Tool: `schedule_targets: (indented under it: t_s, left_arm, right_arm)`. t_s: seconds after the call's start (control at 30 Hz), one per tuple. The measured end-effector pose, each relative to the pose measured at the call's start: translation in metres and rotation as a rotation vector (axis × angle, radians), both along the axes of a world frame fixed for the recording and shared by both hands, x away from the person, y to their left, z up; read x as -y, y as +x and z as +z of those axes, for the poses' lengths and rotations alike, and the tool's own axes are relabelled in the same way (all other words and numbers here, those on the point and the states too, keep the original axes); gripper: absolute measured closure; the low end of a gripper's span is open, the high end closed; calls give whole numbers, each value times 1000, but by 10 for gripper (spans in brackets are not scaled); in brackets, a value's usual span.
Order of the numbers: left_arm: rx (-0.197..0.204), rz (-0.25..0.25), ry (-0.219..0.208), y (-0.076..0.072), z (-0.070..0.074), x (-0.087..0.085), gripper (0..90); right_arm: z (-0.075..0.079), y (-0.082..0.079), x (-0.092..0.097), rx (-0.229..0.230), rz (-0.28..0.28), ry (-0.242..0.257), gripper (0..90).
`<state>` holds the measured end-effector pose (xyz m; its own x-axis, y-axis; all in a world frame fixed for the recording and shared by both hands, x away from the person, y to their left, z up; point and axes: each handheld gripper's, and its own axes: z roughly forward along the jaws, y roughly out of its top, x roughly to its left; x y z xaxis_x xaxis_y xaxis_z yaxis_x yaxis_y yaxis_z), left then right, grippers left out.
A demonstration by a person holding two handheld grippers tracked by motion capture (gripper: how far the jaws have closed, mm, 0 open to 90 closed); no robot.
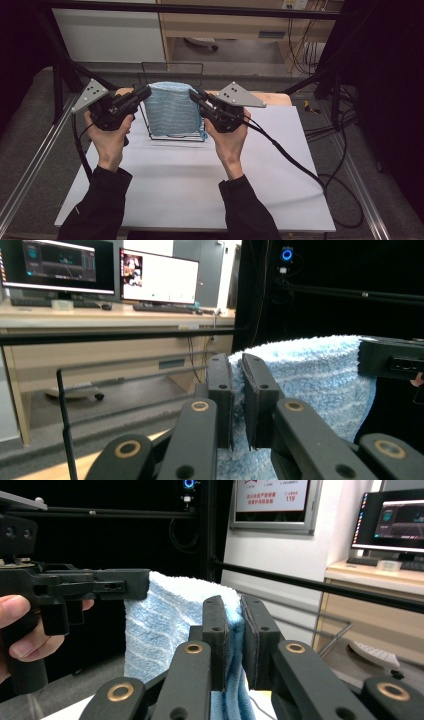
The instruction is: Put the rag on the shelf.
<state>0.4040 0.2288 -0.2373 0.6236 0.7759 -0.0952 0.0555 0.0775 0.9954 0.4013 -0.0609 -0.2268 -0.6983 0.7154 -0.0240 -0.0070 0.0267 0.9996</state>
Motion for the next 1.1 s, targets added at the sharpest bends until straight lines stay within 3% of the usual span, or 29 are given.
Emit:
schedule_targets:
  t_s: [0.57,0.8,0.87,1.1]
  left_arm:
    - [57,23,-45,10,29,-5,837]
    - [85,36,-58,16,49,-10,837]
    - [102,45,-50,18,60,-10,837]
    - [111,55,-74,24,74,-12,837]
  right_arm:
    - [30,19,-8,46,-18,28,823]
    - [47,26,-11,66,-2,39,823]
    - [59,27,-13,81,-3,32,823]
    - [74,31,-19,110,-14,43,823]
